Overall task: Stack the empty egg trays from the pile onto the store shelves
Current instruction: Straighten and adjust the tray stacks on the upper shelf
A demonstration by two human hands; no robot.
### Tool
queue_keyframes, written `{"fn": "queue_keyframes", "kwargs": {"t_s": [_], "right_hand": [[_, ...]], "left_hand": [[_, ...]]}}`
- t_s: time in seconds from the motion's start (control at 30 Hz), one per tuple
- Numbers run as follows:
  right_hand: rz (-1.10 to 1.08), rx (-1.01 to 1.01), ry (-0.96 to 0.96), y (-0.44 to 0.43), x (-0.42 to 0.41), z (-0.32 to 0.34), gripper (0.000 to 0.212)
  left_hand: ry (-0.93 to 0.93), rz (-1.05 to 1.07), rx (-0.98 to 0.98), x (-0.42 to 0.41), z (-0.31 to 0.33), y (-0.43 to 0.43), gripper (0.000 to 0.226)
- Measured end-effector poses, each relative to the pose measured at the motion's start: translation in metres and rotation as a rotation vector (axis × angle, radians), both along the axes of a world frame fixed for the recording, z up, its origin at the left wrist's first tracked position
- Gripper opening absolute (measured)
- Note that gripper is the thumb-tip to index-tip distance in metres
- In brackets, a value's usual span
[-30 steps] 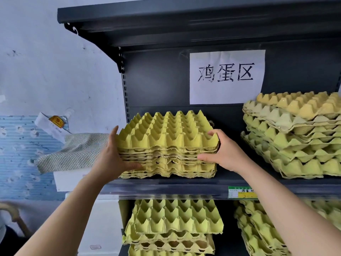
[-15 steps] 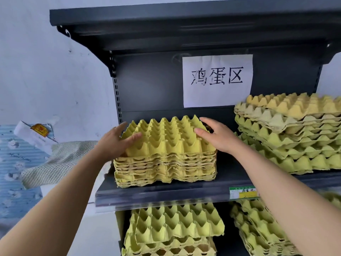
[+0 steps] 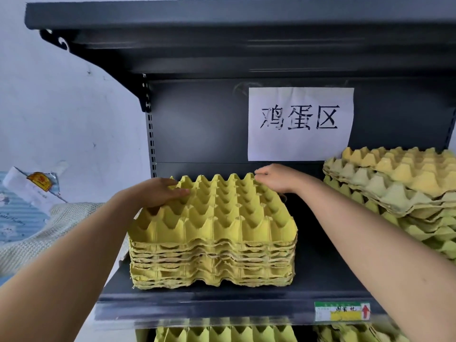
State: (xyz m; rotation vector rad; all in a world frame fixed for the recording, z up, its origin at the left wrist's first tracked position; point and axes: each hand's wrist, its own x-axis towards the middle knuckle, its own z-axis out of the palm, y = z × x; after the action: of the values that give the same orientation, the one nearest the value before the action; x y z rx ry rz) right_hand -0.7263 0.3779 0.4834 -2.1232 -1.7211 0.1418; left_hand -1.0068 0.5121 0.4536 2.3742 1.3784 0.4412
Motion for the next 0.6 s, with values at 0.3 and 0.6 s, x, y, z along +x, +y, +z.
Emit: {"fn": "queue_keyframes", "kwargs": {"t_s": [0.3, 0.6], "right_hand": [[-0.102, -0.119, 0.016, 0.028, 0.003, -0.014, 0.031], [-0.086, -0.131, 0.011, 0.021, -0.005, -0.013, 0.020]], "left_hand": [[0.113, 0.016, 0.019, 0.005, 0.000, 0.011, 0.094], [0.003, -0.082, -0.114, -0.006, 0.008, -0.020, 0.081]]}}
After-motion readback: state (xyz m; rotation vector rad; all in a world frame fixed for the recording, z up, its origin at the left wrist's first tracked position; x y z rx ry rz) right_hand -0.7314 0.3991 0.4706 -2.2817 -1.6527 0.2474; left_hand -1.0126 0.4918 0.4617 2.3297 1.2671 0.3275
